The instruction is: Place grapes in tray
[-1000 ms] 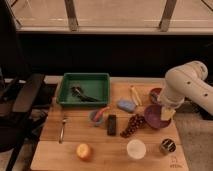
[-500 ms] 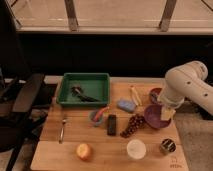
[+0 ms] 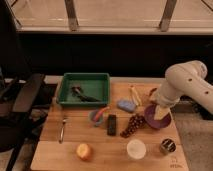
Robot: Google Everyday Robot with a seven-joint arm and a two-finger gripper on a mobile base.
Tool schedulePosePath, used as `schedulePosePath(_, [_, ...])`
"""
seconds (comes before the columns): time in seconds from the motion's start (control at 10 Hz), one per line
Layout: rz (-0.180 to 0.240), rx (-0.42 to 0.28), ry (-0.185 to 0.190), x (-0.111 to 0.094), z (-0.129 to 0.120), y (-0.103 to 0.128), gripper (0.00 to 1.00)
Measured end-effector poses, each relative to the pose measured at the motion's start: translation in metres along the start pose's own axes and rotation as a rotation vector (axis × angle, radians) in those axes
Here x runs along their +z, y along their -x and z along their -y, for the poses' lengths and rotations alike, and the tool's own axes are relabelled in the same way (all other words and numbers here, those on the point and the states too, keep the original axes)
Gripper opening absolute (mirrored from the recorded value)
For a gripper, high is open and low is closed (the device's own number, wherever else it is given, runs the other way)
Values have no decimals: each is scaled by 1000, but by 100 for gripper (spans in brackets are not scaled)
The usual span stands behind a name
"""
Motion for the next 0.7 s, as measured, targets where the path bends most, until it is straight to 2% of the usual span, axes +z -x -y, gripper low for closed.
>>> schedulePosePath(0.2, [20, -55, 27, 20, 3, 32, 65])
schedulePosePath(0.3, [20, -61, 36, 34, 5, 39, 65])
schedulePosePath(0.4, [26, -50, 55, 57, 5, 43, 65])
schedulePosePath(0.7, [51, -20, 104, 106, 2, 38, 65])
